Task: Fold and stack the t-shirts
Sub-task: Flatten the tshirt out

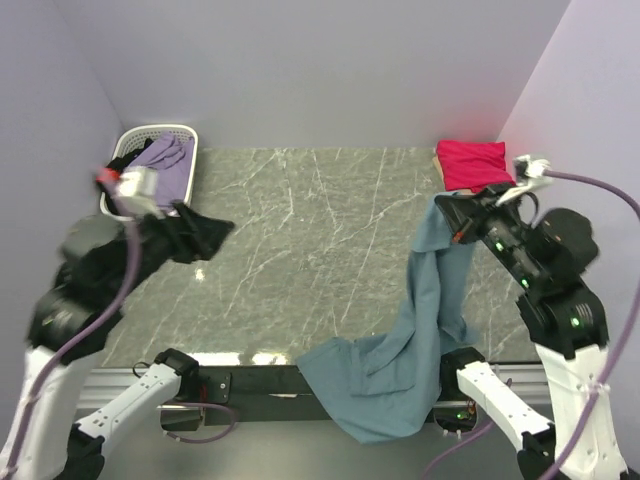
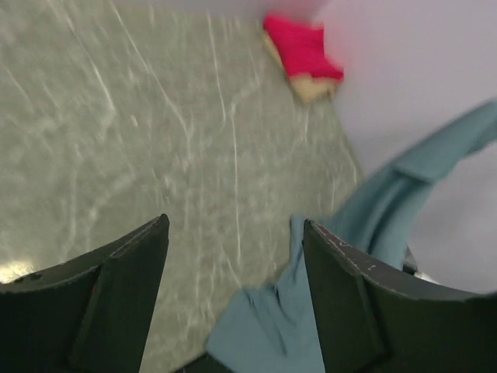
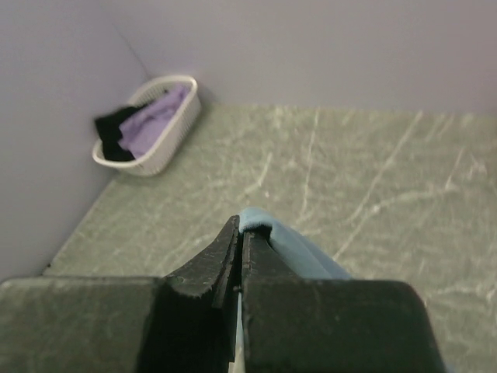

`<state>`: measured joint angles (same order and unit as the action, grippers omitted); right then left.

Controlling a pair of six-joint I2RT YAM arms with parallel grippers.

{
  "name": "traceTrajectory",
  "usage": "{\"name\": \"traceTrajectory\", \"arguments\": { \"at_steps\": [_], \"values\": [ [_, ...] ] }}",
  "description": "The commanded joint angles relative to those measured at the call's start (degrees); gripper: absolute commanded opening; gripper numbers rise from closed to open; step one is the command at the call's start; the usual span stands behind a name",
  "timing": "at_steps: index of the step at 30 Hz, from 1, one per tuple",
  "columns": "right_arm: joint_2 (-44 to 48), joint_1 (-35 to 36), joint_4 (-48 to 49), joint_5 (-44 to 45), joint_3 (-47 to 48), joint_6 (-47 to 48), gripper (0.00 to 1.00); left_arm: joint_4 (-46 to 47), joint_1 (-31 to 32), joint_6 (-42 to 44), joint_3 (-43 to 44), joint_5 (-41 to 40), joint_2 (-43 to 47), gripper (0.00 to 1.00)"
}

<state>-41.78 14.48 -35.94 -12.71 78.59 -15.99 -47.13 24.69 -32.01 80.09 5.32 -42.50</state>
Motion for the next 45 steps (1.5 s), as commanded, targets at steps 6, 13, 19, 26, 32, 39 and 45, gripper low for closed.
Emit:
{"name": "traceTrajectory", "arguments": {
  "at_steps": [6,13,19,26,32,39,45],
  "values": [
    [0.5,0.3,6.1,1.8,-0.7,0.7,0.0,28.2,0.5,-8.9,-32.2,29.9,3.6,0.75],
    [-0.5,0.3,6.9,0.9,-1.8,0.1,0.0,31.1,4.0,-12.9,-40.2,30.0,2.8,0.76],
    [-0.6,0.3,8.2,0.1,-3.7,-1.0,0.0,29.6,10.3,-13.1,-41.3,16.5,-4.2,0.69],
    [-1.0,0.3,7.8,0.6,-3.9,-0.4,0.0,20.1,25.4,-14.7,-28.6,-11.7,-28.6,0.61],
    [-0.4,0.4,7.2,2.1,-4.4,-0.1,0.0,17.3,40.2,-22.9,-22.8,-17.4,-39.6,0.51],
    [0.1,0.4,6.8,2.2,-5.2,0.0,0.0,20.2,46.0,-26.7,-21.6,-14.7,-37.7,0.55],
    [0.9,0.4,6.6,2.1,-6.4,-0.1,0.0,26.6,46.8,-25.7,-21.6,-10.1,-39.3,0.55]
  ]
}}
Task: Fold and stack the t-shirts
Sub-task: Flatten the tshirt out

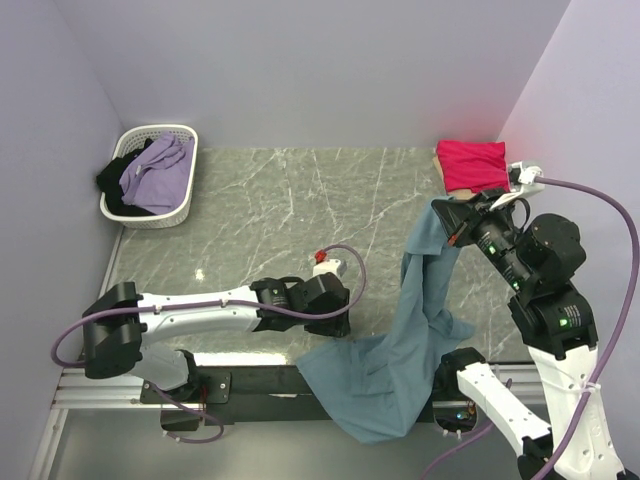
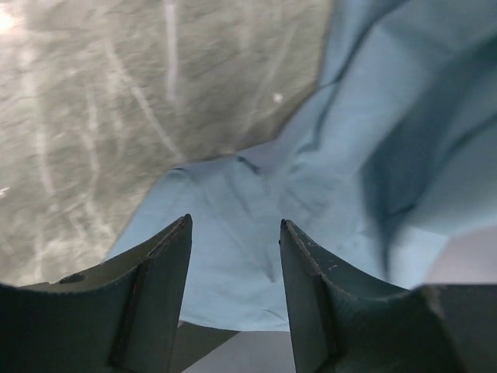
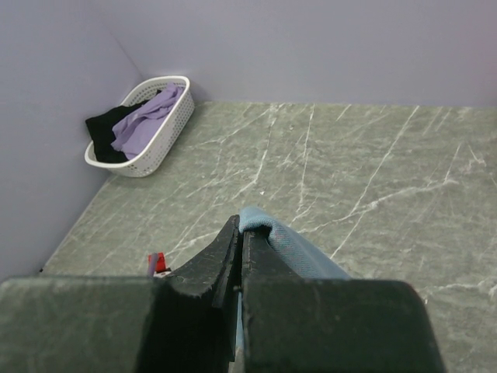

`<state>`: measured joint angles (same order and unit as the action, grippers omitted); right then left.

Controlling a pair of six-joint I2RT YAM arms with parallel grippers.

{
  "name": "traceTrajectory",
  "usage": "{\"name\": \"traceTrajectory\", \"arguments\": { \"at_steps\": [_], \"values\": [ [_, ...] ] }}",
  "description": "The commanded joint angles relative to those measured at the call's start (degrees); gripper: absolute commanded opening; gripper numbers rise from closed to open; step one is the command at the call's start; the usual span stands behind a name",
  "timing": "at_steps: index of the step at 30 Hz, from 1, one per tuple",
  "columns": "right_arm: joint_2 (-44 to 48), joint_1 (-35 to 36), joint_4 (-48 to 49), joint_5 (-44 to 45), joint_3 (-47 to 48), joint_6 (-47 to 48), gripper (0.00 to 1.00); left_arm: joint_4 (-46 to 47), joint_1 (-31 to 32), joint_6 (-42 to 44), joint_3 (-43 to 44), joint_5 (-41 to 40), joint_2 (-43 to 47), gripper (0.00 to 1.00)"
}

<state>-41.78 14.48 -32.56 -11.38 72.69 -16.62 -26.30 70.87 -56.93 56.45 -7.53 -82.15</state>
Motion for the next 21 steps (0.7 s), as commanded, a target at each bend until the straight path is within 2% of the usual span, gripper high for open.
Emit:
{"name": "traceTrajectory", "arguments": {
  "at_steps": [1,11,21],
  "values": [
    [1.1,0.4,3.1,0.7,-0.6,0.6,0.0,6.1,0.6,-0.7,2.3,3.2,-0.8,0.55],
    [1.9,0.4,1.4,1.9,0.3,1.7,0.0,14.9,1.4,-1.5,0.2,11.1,-6.1,0.54],
    [2.9,0.4,-0.8,3.6,4.6,2.6,0.0,13.1,4.9,-3.4,2.0,9.5,-11.0,0.55]
  ]
}}
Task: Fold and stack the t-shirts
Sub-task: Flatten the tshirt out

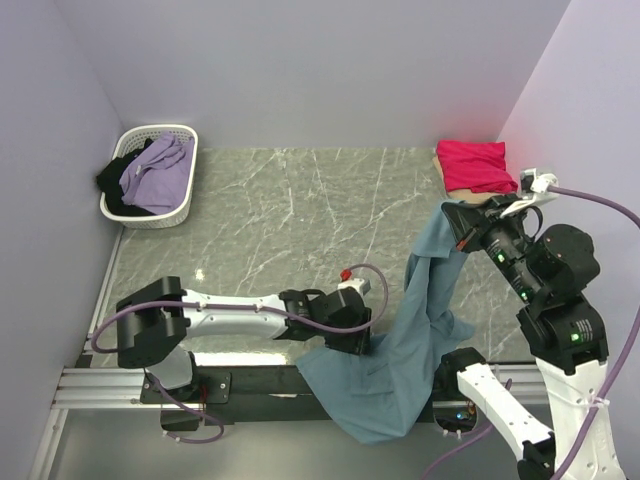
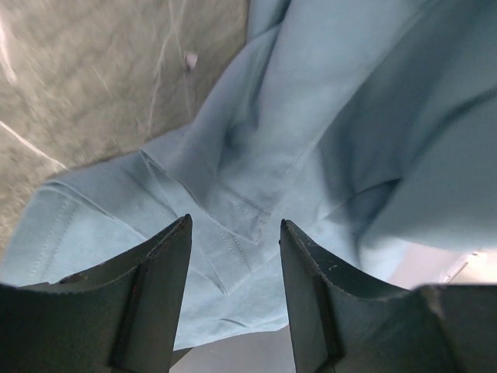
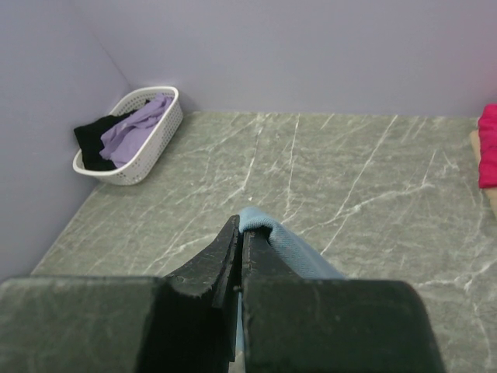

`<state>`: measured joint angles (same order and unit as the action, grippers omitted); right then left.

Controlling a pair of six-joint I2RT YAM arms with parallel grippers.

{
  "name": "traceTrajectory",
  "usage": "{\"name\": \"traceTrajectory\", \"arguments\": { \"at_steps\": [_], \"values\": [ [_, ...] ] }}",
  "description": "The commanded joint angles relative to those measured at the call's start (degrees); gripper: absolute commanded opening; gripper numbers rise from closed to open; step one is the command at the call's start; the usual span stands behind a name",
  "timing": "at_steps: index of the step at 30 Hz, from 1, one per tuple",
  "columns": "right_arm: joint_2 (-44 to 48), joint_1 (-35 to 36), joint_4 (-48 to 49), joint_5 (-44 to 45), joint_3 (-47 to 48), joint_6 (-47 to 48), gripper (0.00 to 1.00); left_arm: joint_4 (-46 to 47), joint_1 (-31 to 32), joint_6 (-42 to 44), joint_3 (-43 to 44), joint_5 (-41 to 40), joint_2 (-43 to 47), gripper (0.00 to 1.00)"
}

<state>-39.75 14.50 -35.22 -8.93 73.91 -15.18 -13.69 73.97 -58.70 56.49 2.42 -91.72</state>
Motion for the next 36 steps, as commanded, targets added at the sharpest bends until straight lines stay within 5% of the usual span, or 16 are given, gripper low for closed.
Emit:
{"name": "traceTrajectory", "arguments": {
  "at_steps": [1,32,35,36],
  "values": [
    [1.1,0.4,1.7,1.2,3.3,1.2,0.0,-0.1,2.0,-1.8,2.6,-1.1,-2.2,0.55],
    [2.6,0.4,1.2,0.6,1.6,1.8,0.0,-0.4,3.2,-2.6,7.1,-6.1,-9.1,0.53],
    [2.5,0.4,1.2,0.8,1.5,1.9,0.0,-0.6,3.2,-1.5,8.5,-6.3,-10.5,0.35],
    [2.5,0.4,1.1,0.8,1.7,1.9,0.0,-0.8,3.2,-1.5,8.7,-6.5,-10.7,0.18]
  ]
}}
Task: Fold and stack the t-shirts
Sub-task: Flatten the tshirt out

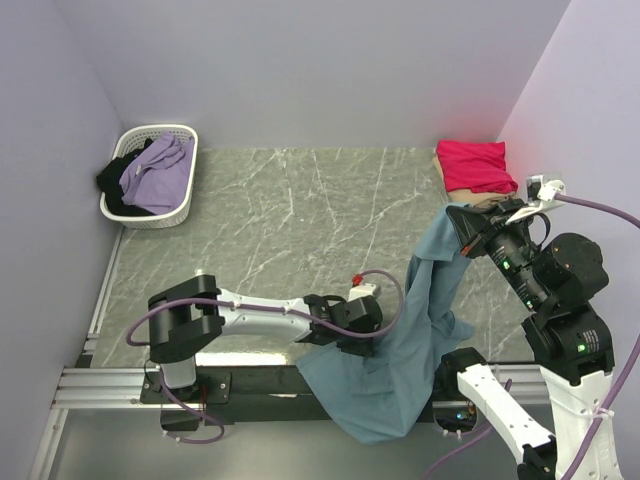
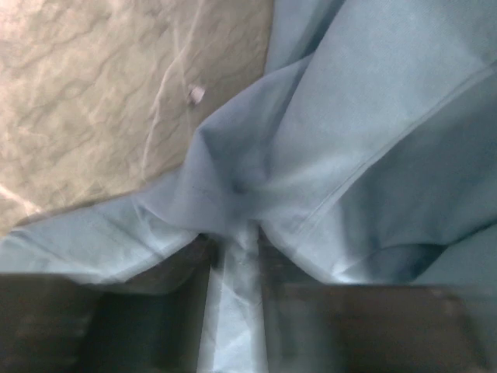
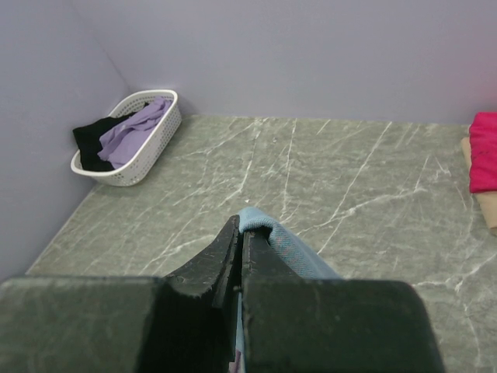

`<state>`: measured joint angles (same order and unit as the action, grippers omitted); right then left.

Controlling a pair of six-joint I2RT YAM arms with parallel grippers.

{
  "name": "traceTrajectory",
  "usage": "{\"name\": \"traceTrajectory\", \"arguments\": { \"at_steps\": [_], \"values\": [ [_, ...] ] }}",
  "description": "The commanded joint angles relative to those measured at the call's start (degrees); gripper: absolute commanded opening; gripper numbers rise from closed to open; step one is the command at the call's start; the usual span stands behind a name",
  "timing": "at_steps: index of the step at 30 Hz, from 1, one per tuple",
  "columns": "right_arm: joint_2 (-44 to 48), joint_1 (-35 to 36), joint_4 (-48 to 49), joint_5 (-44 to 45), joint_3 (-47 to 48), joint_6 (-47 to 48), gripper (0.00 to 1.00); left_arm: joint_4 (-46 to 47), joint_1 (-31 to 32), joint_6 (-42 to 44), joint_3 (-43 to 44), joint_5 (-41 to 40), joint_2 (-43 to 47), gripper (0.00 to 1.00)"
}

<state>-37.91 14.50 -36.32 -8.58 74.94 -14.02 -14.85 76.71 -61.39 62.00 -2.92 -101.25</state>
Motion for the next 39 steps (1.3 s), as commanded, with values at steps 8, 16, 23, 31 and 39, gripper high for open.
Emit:
{"name": "traceTrajectory", "arguments": {
  "at_steps": [8,16,23,31,39],
  "values": [
    [0.6,0.4,2.7,-0.1,0.2,0.4,0.0,-2.2,0.5,1.9,4.1,-4.8,-0.1,0.01],
    [1.2,0.4,1.8,2.8,0.9,0.3,0.0,-17.7,-2.0,4.6,9.1,-20.1,14.0,0.01],
    [1.2,0.4,1.0,5.4,2.6,0.9,0.0,-30.7,-8.0,5.5,14.4,-31.7,30.6,0.01],
    [-0.1,0.4,0.6,7.0,4.9,1.6,0.0,-52.6,-10.1,-0.3,24.4,-46.0,40.6,0.01],
    [-2.3,0.4,2.5,8.5,6.1,2.0,0.0,-61.2,-15.1,-0.5,34.0,-54.3,45.0,0.01]
  ]
}}
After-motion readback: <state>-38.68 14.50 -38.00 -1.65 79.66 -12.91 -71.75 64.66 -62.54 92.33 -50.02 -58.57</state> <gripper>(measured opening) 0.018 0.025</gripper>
